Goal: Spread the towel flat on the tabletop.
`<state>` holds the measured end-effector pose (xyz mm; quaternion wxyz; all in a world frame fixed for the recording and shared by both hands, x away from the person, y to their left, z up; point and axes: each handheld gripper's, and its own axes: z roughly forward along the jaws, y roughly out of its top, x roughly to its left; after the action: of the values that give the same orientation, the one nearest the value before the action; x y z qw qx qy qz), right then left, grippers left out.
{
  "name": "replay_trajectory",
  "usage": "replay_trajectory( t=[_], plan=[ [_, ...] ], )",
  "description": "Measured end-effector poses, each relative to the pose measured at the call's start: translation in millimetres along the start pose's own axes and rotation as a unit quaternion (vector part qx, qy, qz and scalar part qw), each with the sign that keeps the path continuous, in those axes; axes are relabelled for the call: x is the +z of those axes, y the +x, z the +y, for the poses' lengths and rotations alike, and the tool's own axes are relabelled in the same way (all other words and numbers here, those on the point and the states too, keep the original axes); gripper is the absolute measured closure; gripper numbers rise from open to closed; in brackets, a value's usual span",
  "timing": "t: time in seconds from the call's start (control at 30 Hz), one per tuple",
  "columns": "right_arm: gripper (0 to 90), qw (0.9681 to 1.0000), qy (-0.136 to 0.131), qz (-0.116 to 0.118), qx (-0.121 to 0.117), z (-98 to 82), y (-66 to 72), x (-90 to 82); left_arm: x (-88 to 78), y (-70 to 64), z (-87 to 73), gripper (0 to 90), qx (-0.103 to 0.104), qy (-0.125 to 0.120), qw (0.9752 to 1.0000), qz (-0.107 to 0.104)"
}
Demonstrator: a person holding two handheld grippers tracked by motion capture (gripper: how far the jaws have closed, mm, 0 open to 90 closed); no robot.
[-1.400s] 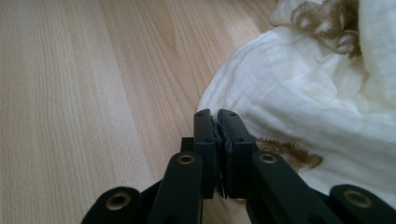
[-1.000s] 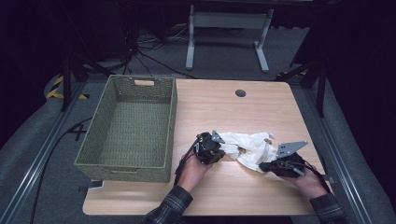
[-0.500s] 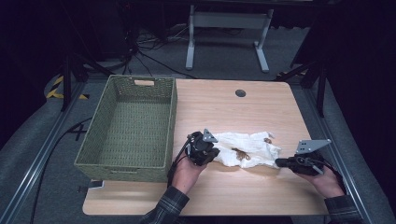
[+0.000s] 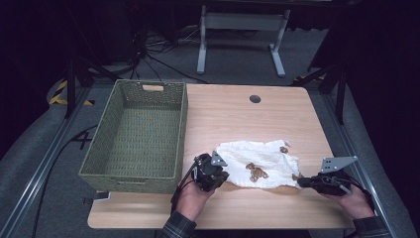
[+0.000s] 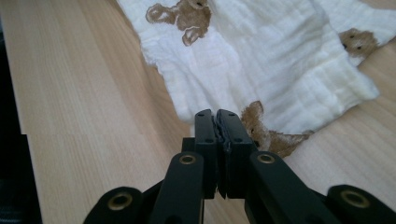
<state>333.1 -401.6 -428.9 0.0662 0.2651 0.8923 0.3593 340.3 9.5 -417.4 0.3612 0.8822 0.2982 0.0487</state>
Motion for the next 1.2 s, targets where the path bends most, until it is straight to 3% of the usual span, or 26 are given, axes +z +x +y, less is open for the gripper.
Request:
replay_trajectory(
  t=[0.23, 0.43, 0.57, 0.77, 0.97, 1.2],
  plan=[
    [86.8, 0.9996, 0.016, 0.02, 0.012, -13.9, -0.1, -1.5, -1.7, -4.5, -15.4, 87.2, -0.01, 0.022, 0.9997, -0.001],
    [73.1, 0.9996, 0.014, 0.024, 0.011, -13.8, 2.1, -0.7, -1.6, -7.2, -17.9, 75.8, -0.009, 0.012, 0.9999, -0.002],
    [70.4, 0.9998, 0.003, 0.016, 0.012, -10.1, 1.7, -1.2, -0.1, -5.3, -11.8, 70.4, -0.001, 0.005, 1.0, -0.004],
    [67.5, 0.9998, -0.001, 0.009, 0.015, -2.2, -1.3, 4.1, 4.1, 0.1, 1.3, 67.8, -0.007, -0.007, 1.0, -0.003],
    [68.4, 0.9997, -0.004, -0.012, 0.021, 11.7, -13.0, 6.4, 11.0, 10.2, 17.9, 68.7, -0.003, -0.005, 1.0, 0.007],
    [68.7, 0.9996, -0.009, -0.019, 0.019, 25.4, -27.0, 8.1, 21.6, 27.9, 36.4, 69.4, -0.011, -0.008, 0.9997, 0.022]
  ],
)
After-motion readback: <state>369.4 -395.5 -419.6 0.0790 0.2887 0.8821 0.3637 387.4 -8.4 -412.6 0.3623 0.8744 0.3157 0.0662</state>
